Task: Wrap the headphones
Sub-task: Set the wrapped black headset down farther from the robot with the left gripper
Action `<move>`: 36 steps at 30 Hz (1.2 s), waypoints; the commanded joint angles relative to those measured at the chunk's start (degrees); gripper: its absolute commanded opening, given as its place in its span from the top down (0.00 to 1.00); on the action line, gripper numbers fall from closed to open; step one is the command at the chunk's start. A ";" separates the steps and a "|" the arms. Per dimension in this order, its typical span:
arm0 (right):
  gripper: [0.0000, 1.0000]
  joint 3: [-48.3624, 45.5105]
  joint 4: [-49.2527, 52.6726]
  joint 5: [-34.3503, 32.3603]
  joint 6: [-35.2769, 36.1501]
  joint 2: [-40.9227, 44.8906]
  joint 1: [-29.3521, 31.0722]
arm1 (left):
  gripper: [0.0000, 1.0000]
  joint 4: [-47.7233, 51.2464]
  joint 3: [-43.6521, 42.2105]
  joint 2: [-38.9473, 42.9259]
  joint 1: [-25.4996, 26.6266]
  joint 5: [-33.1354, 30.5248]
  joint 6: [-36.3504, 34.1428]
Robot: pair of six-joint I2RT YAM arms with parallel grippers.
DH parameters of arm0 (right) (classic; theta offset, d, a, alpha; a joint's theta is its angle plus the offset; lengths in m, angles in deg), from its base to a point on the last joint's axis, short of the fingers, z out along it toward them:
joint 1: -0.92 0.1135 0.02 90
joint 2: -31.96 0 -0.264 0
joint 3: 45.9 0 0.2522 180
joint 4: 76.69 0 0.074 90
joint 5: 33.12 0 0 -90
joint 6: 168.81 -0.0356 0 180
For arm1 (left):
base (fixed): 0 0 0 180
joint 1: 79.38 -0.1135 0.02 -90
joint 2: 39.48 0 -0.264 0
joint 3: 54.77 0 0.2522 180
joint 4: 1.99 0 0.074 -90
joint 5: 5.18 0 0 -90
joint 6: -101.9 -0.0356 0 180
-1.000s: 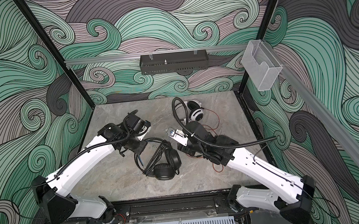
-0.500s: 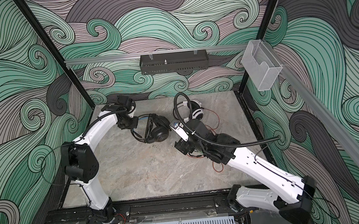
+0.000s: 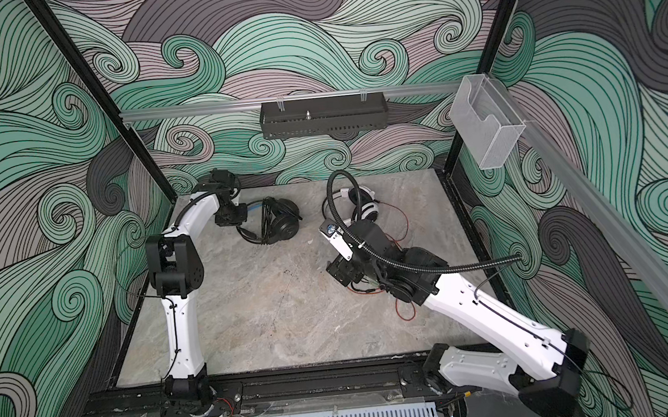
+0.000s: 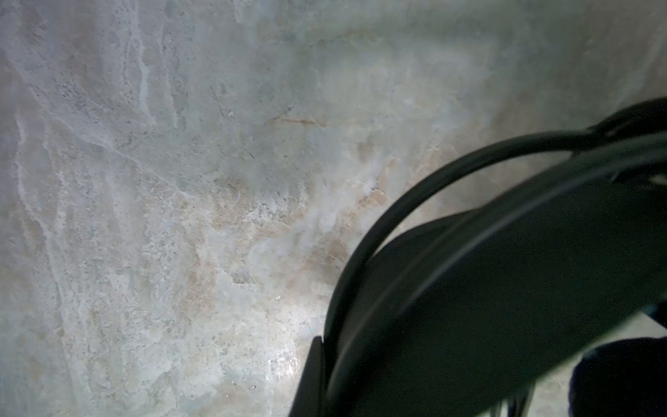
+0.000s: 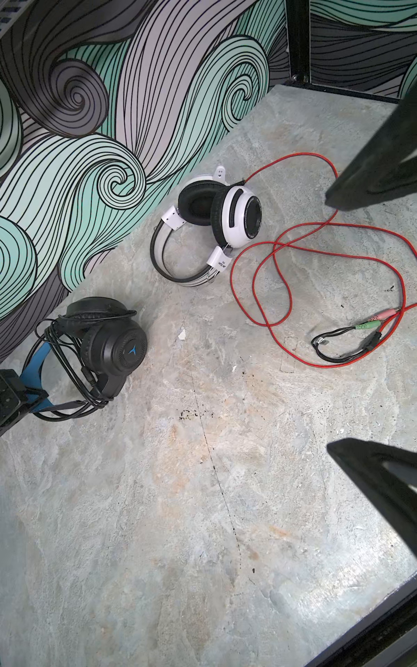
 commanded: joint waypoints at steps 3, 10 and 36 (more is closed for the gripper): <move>0.01 0.28 -0.34 0.68 -0.49 -1.21 -0.39 | 0.95 -0.94 3.04 -0.53 -1.11 3.72 -1.02; 0.01 1.98 -0.57 0.69 0.87 -1.21 -0.75 | 0.79 -0.49 2.80 -2.33 -1.77 5.73 1.24; 0.01 3.66 -3.24 2.09 0.25 -3.82 -2.66 | 0.30 -12.15 -33.71 34.86 10.26 9.16 17.85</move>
